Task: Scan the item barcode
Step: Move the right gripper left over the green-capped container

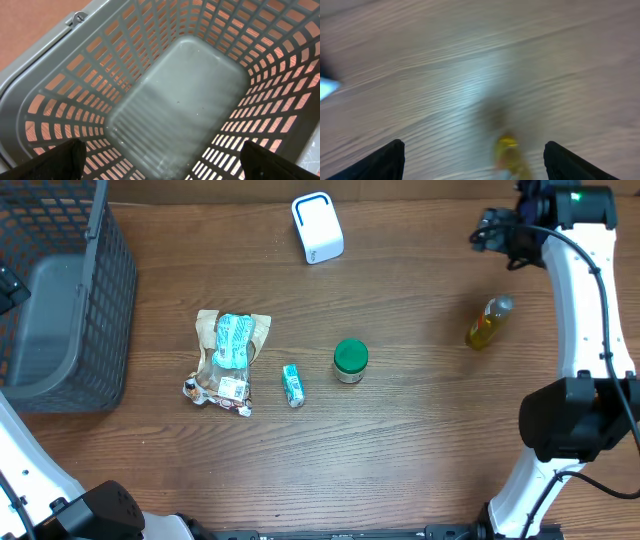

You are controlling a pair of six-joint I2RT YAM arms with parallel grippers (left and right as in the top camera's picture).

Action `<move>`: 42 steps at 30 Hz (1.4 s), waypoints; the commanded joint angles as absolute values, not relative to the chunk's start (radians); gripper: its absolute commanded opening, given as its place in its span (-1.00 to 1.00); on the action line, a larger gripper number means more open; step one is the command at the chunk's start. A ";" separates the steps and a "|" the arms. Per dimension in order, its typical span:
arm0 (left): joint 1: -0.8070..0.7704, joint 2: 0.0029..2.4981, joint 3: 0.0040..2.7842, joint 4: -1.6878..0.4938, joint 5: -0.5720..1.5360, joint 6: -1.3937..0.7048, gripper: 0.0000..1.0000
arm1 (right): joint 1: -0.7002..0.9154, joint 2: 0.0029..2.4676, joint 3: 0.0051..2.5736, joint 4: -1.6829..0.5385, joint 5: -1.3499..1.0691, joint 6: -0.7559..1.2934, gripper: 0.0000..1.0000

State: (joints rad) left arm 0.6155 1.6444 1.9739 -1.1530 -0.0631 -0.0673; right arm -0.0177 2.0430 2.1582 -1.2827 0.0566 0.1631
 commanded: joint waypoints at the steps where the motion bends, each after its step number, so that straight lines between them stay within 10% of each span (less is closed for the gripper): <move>1: 0.615 1.651 1.991 -1.152 -0.055 -0.048 0.99 | 0.057 2.038 2.171 -1.311 -0.086 0.149 0.70; 20: 0.615 1.651 1.991 -1.153 -0.055 -0.048 0.99 | 0.456 2.039 2.166 -1.435 -0.089 0.157 1.00; 42: 0.615 1.651 1.991 -1.153 -0.054 -0.048 0.99 | 0.493 2.039 2.166 -1.457 -0.089 0.156 1.00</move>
State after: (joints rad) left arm 0.6155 1.6444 1.9739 -1.1530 -0.0631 -0.0677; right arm 0.4923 2.0434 2.1586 -1.4586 -0.0818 0.1566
